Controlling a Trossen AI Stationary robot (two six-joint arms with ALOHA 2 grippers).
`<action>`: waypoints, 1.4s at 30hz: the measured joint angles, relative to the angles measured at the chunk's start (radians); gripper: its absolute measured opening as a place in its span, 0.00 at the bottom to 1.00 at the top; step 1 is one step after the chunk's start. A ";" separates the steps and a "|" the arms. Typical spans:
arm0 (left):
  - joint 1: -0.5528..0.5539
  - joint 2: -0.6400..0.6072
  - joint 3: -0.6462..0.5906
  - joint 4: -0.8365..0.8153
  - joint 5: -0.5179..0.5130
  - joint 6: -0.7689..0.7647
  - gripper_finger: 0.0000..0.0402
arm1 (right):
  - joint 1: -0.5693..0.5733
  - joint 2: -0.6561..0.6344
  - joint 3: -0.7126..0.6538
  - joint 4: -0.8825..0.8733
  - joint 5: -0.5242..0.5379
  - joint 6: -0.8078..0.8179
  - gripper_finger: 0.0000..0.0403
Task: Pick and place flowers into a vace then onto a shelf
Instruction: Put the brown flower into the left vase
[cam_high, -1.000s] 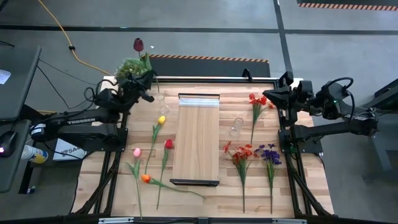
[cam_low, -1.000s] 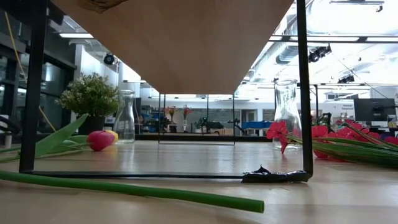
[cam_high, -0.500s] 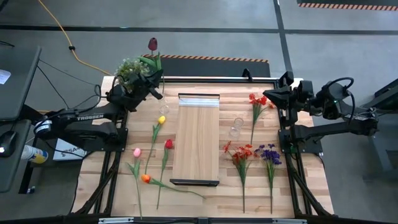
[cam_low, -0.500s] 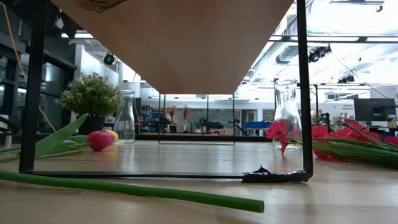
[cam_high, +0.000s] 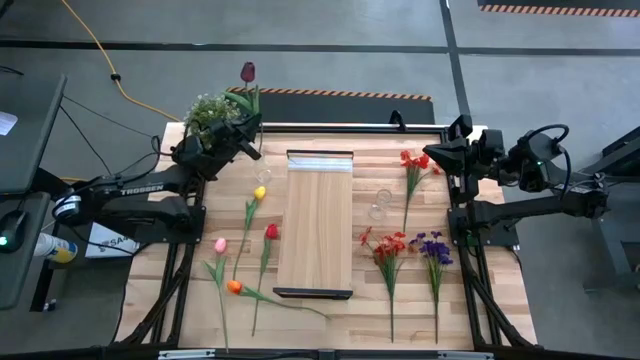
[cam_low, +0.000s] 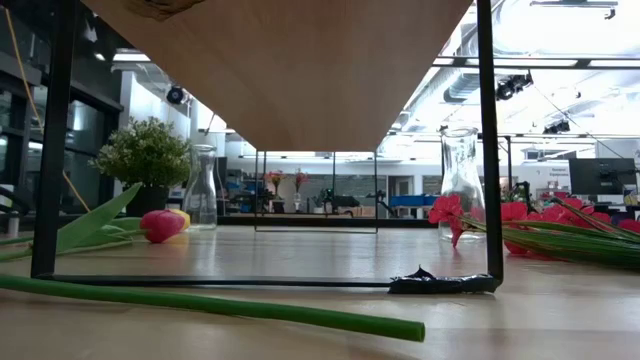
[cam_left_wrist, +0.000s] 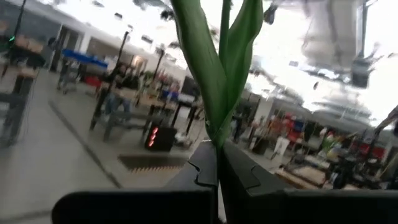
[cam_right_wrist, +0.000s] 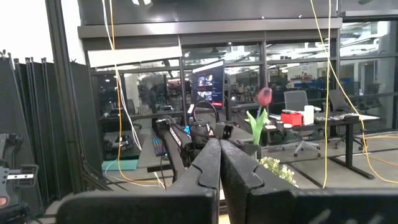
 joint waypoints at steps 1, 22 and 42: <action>0.000 -0.006 0.000 -0.029 -0.004 -0.012 0.08 | 0.000 0.000 0.000 0.000 0.000 0.000 0.00; 0.000 -0.018 -0.002 -0.090 -0.040 0.007 0.08 | 0.000 0.000 0.000 0.000 0.000 -0.004 0.00; 0.000 -0.018 -0.270 0.224 -0.055 -0.169 0.12 | 0.000 0.000 0.000 0.000 0.050 -0.004 0.00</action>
